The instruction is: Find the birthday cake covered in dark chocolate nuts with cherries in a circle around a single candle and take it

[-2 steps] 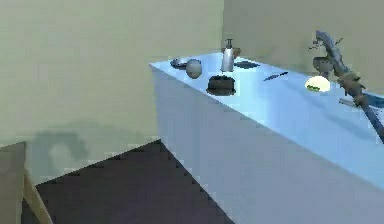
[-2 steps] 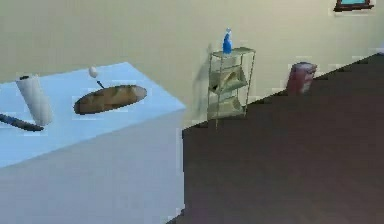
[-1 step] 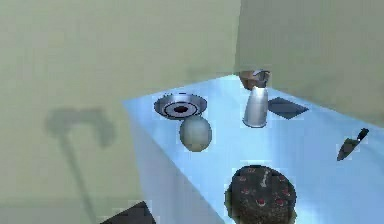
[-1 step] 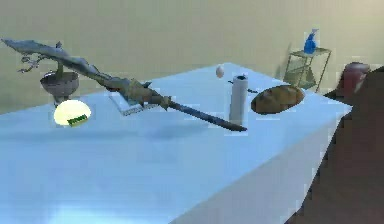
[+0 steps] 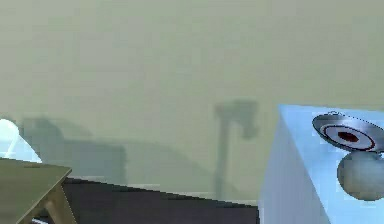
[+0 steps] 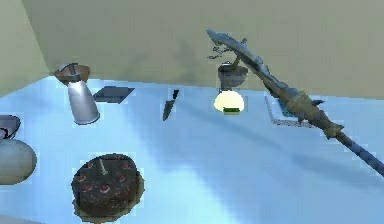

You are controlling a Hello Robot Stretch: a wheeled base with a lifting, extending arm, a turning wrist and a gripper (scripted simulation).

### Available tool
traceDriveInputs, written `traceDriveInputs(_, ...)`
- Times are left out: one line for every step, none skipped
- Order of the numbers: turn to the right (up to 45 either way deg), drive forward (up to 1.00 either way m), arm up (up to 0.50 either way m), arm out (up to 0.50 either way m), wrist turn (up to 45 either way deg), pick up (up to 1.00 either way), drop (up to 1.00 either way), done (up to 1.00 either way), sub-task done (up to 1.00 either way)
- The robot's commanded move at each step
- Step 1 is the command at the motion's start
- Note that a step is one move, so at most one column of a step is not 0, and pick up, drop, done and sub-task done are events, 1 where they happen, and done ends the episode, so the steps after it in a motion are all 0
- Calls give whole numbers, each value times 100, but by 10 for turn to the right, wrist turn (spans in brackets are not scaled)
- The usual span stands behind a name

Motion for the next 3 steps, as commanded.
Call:
traceDriveInputs(-180, 0, 0, 0, 0, 0, 0, 0, 0)
traceDriveInputs(0, 0, 50, 0, 0, 0, 0, 0, 0)
traceDriveInputs(0, 0, 38, 0, 0, 0, 0, 0, 0)
